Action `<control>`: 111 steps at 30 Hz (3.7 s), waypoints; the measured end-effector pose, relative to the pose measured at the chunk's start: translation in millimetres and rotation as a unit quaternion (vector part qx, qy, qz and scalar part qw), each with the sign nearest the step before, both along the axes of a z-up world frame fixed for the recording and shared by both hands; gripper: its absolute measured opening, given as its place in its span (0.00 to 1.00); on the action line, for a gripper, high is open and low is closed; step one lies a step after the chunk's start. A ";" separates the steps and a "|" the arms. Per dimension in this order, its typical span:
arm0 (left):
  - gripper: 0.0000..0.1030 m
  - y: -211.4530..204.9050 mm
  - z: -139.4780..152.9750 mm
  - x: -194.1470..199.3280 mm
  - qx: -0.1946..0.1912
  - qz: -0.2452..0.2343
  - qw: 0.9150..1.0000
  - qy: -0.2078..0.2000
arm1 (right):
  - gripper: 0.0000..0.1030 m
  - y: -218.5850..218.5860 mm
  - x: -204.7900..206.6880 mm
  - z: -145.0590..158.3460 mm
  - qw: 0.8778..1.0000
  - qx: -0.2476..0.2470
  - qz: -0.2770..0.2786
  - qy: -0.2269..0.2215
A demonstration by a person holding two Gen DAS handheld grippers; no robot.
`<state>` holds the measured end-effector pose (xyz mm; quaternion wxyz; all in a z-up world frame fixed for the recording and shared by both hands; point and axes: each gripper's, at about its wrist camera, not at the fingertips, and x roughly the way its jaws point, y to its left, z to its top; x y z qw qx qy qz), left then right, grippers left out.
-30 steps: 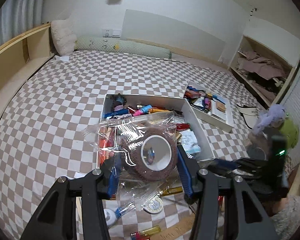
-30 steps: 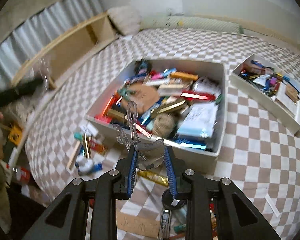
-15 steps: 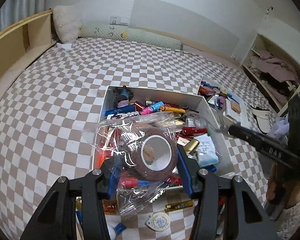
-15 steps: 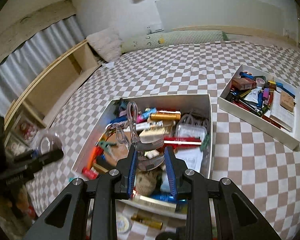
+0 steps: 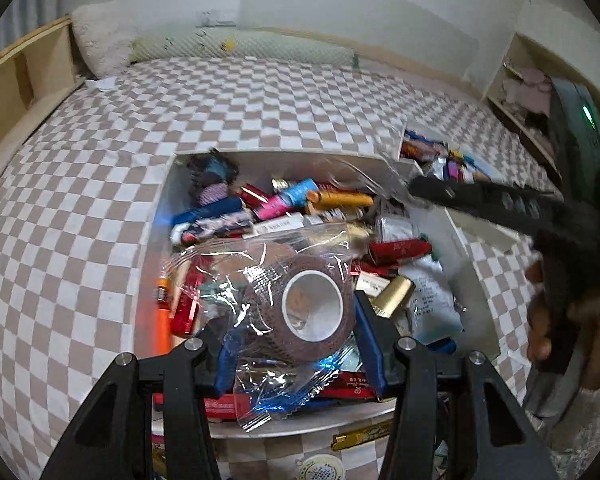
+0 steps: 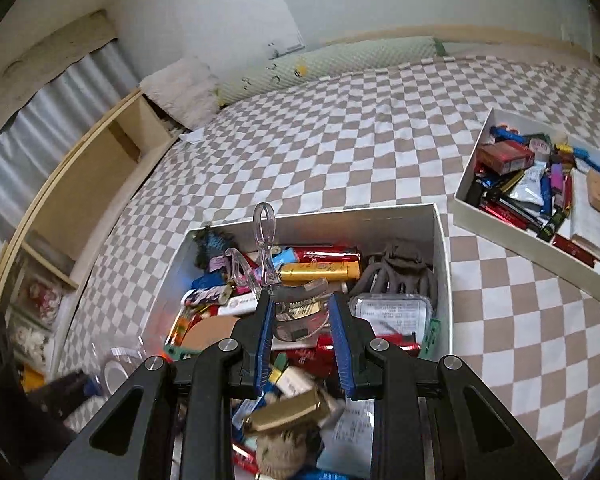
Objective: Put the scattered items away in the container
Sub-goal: 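Open the right tool over the box while the left tool releases the tape roll, then raise both open tools away from the white box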
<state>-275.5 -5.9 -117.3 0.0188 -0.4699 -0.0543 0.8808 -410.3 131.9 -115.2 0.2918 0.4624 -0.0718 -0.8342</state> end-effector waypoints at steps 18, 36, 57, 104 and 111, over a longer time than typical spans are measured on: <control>0.49 18.6 -32.1 -27.3 -0.007 -0.019 0.999 -0.038 | 0.94 -22.1 -28.0 -21.8 0.998 0.047 0.011 -0.033; 0.78 9.1 -13.0 -13.1 -0.003 0.021 0.999 -0.025 | 0.95 -15.4 -3.2 -0.7 0.996 0.083 0.016 -0.012; 1.00 8.4 31.1 34.9 -0.043 0.018 0.998 0.033 | 1.00 -2.1 61.9 37.5 0.988 0.129 -0.014 0.089; 1.00 -11.0 110.0 167.1 -0.066 -0.003 0.993 0.101 | 1.00 45.3 235.2 93.4 0.977 0.146 -0.019 0.157; 1.00 -9.8 105.8 180.5 -0.069 -0.015 0.994 0.084 | 1.00 46.0 251.0 96.9 0.977 0.139 -0.019 0.161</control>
